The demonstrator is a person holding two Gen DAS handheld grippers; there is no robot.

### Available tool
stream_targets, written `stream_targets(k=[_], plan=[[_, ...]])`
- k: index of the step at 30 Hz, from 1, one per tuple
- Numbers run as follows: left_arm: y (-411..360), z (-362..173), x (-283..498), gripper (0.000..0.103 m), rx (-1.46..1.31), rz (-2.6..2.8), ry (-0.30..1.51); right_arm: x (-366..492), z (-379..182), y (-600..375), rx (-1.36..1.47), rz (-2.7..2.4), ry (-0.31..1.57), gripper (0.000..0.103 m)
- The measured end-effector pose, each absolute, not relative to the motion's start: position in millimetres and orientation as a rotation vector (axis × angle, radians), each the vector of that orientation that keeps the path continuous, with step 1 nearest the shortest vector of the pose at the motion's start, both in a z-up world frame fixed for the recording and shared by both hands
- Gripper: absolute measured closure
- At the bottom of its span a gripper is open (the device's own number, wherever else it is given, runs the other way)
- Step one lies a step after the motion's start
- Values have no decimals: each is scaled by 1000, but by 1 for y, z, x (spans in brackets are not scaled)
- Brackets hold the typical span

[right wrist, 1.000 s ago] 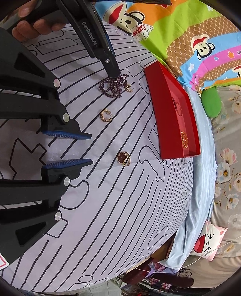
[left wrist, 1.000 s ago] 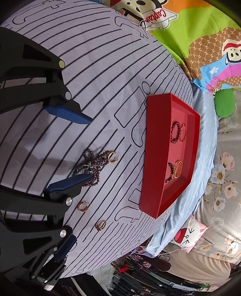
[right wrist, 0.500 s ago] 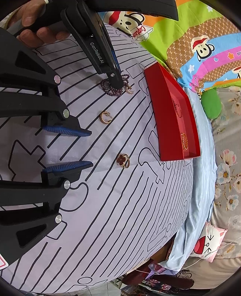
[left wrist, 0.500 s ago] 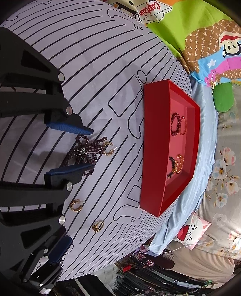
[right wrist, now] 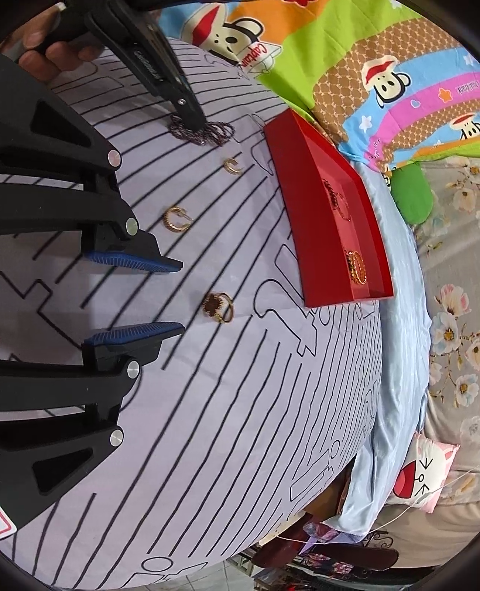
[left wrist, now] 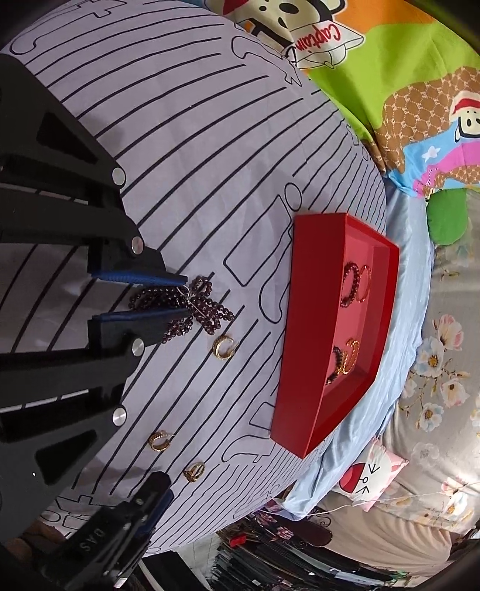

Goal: Organize jewelry
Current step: 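Grasp the dark garnet bracelet with the left tool while the right tool grasps the red-stone ring, then lift the garnet bracelet with the left tool while the right tool carries the ring toward the tray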

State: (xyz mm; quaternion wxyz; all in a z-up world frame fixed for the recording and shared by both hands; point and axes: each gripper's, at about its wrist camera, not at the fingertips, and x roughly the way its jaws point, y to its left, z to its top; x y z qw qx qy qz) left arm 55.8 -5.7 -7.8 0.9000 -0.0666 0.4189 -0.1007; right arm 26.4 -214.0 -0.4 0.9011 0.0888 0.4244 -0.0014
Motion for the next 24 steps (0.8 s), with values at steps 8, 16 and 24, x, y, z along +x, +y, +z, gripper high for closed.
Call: stream_targets(k=[8, 16, 24], plan=[[-5, -8, 56, 91, -144, -214, 869, 42, 0, -214, 189, -14, 869, 75], [-5, -9, 56, 90, -147, -216, 870, 48, -1, -215, 193, -20, 875, 78], [-5, -9, 56, 90, -147, -216, 870, 48, -3, -218, 206, -27, 878, 89]])
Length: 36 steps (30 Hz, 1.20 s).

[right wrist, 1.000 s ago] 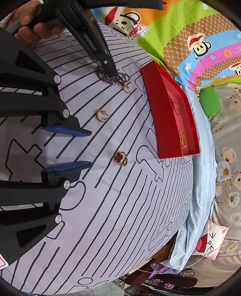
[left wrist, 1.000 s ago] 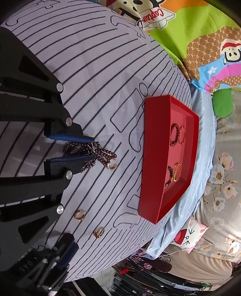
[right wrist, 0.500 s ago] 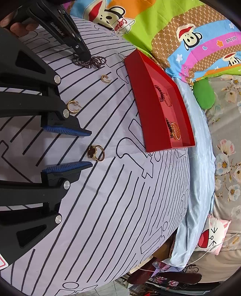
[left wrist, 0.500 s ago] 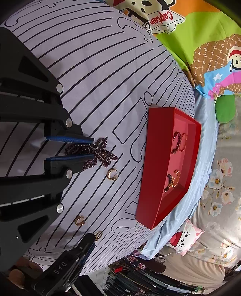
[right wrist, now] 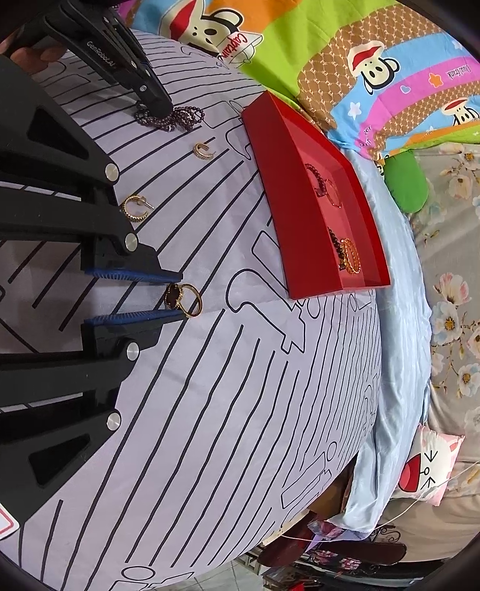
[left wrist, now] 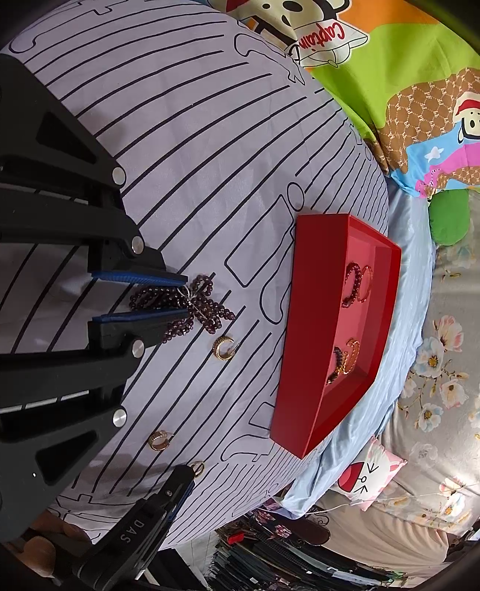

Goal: Organize jewelry
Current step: 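Lift the garnet bracelet with the left tool while the right tool carries the ring toward the tray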

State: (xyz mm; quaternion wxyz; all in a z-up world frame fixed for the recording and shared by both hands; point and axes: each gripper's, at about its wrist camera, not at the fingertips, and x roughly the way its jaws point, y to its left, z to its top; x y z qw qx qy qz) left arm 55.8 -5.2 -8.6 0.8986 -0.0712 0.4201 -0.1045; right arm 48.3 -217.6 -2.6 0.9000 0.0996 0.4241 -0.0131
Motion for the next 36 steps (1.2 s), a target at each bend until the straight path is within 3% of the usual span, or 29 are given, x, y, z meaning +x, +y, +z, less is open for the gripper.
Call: stream_targets(k=[25, 30, 36], plan=[[-5, -5, 48, 92, -163, -218, 869, 12, 11, -195, 184, 55, 853, 89], [-2, 4, 44, 101, -176, -233, 863, 11, 21, -194, 190, 72, 833, 89], [2, 17, 43, 102, -188, -242, 848, 12, 27, -190, 190, 89, 823, 89]])
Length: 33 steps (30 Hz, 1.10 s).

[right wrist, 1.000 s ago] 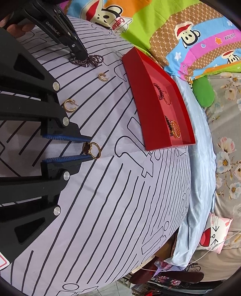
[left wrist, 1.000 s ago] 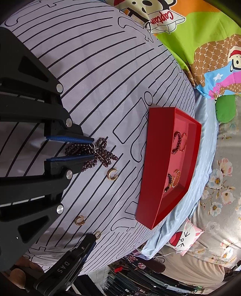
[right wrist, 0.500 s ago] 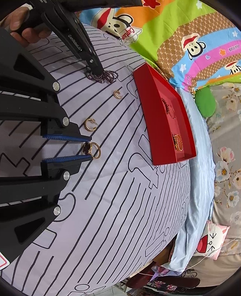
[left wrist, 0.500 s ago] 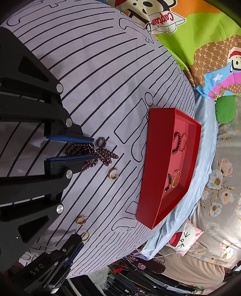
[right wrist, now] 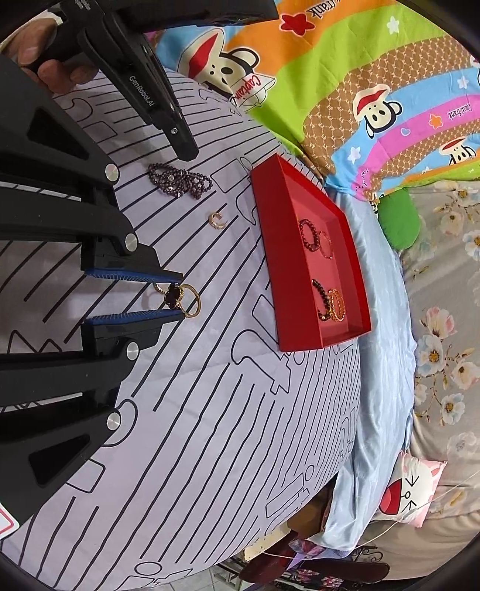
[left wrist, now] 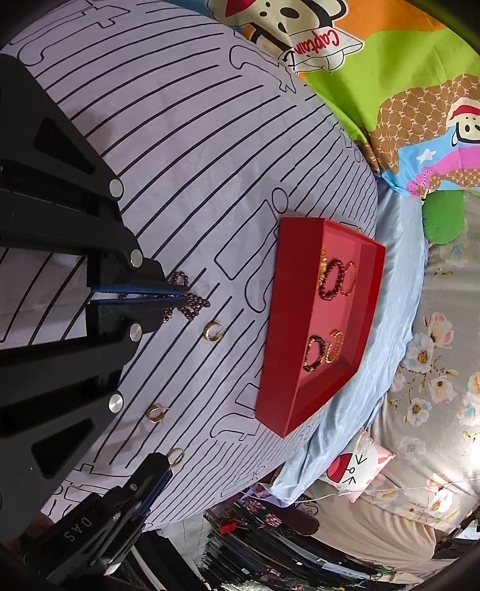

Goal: Organize jewelry
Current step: 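Lift the garnet bracelet with the left tool while the right tool carries the ring toward the tray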

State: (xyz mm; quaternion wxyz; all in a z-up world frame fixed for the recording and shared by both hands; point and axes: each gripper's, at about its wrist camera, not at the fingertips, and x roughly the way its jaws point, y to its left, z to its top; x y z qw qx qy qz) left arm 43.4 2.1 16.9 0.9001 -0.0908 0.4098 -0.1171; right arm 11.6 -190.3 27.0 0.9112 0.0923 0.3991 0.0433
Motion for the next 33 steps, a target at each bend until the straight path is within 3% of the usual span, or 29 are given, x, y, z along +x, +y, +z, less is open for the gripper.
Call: stream_targets(k=[4, 6, 8, 10, 12, 18, 20, 23, 33], plan=[[6, 13, 43, 101, -207, -243, 872, 12, 27, -190, 194, 87, 824, 89], [4, 8, 40, 93, -203, -250, 890, 12, 27, -190, 198, 85, 825, 89], [1, 3, 36, 71, -204, -254, 904, 12, 27, -191, 202, 82, 827, 89], [-2, 0, 33, 61, -206, -249, 901, 12, 26, -193, 205, 80, 830, 89], [-6, -2, 34, 58, -185, -234, 899, 12, 25, -193, 205, 78, 832, 89], [-13, -4, 40, 63, -147, -223, 879, 12, 24, -195, 209, 76, 836, 89], [-13, -5, 40, 80, -145, -233, 882, 12, 24, -195, 208, 77, 835, 89], [-12, -5, 39, 94, -159, -262, 892, 12, 23, -195, 207, 78, 835, 89], [-7, 23, 35, 96, -168, -298, 856, 13, 33, -195, 208, 90, 819, 89]])
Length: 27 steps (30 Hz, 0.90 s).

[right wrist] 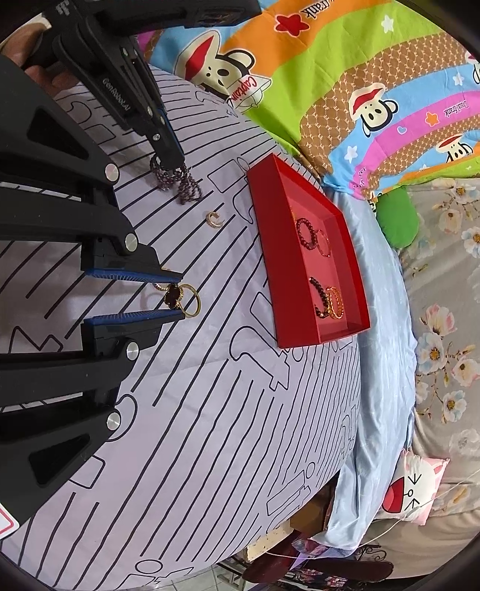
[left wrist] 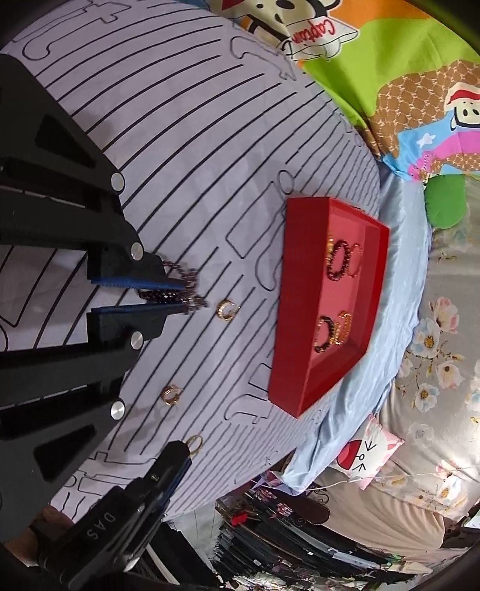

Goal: Organize jewelry
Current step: 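Lift the garnet bracelet with the left tool while the right tool carries the ring toward the tray, then lower the garnet bracelet and ring into the tray and open both tools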

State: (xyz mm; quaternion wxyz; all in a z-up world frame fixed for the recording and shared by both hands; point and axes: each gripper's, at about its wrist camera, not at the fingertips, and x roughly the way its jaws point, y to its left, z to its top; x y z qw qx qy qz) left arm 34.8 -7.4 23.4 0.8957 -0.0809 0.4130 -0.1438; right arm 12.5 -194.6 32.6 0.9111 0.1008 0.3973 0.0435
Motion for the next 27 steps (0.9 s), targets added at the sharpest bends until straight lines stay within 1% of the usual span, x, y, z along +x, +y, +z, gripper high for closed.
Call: stream_targets(k=[10, 18, 22, 27], plan=[[0, 77, 64, 96, -190, -326, 793, 38, 68, -194, 189, 145, 764, 89], [1, 122, 126, 96, -175, -345, 730, 97, 101, -199, 203, 200, 730, 89], [-1, 132, 157, 96, -151, -335, 705, 133, 110, -200, 182, 203, 715, 89], [-5, 131, 193, 96, -133, -325, 711, 171, 110, -198, 172, 215, 722, 89]])
